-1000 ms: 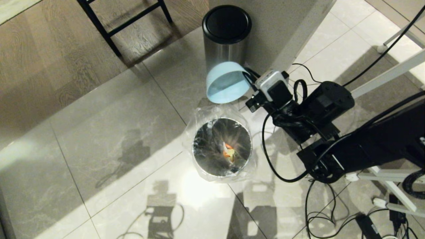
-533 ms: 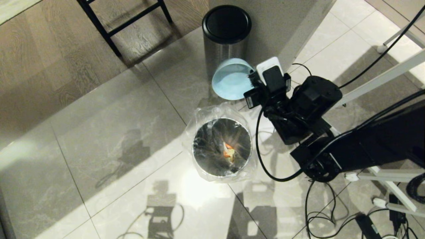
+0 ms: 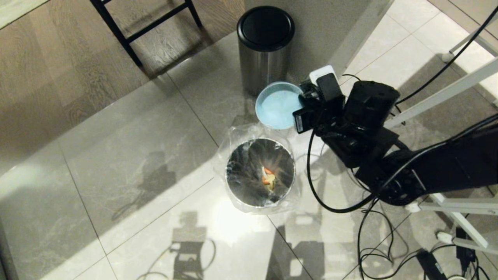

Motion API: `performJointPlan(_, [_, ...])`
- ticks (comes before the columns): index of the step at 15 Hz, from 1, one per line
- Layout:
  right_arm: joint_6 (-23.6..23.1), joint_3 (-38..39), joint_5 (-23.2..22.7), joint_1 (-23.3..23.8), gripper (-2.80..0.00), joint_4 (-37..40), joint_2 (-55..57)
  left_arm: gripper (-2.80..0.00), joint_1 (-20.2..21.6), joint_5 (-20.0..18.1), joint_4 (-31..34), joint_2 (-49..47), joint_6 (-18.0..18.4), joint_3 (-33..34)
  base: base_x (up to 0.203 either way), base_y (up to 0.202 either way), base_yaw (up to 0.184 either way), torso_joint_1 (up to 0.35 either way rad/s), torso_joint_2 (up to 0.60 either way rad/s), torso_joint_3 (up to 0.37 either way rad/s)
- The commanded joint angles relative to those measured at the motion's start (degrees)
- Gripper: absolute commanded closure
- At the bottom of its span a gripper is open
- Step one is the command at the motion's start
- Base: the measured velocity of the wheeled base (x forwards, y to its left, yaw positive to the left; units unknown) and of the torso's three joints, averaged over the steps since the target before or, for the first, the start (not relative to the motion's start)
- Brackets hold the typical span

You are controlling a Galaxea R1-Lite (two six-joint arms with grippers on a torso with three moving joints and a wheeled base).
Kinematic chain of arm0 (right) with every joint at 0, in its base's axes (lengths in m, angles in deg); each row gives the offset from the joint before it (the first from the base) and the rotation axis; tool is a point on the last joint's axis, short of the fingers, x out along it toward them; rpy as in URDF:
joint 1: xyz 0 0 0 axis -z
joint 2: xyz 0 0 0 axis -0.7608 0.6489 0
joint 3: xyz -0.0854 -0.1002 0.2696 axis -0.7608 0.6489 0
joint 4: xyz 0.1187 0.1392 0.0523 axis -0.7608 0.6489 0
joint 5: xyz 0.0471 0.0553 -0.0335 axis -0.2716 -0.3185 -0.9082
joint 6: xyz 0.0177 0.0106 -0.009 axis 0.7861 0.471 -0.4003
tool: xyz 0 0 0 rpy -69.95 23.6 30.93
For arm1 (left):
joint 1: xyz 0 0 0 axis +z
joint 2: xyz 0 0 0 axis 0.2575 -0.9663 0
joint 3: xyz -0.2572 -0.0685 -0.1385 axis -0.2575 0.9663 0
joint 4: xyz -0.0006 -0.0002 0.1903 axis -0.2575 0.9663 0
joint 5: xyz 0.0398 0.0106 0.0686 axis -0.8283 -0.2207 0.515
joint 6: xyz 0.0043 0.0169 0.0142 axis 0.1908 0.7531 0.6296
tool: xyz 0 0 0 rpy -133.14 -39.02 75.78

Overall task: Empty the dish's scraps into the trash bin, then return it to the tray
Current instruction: Put the bowl back to the table

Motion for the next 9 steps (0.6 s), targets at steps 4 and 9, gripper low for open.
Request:
performJointPlan(4, [13.59, -0.37, 11.38, 3.36, 0.00, 21.40, -4.18, 0.00, 0.00, 0.04, -0.02, -0.06, -0.05, 0.00, 0.000, 0.000, 0.000, 0.000, 0.00, 0.000])
performJointPlan(9, [22.13, 11.22, 12.24, 8.69, 0.00, 31.57, -10.58, 0.00, 0.00, 0.04, -0.02, -0.06, -0.05, 0.00, 0.000, 0.000, 0.000, 0.000, 0.00, 0.000])
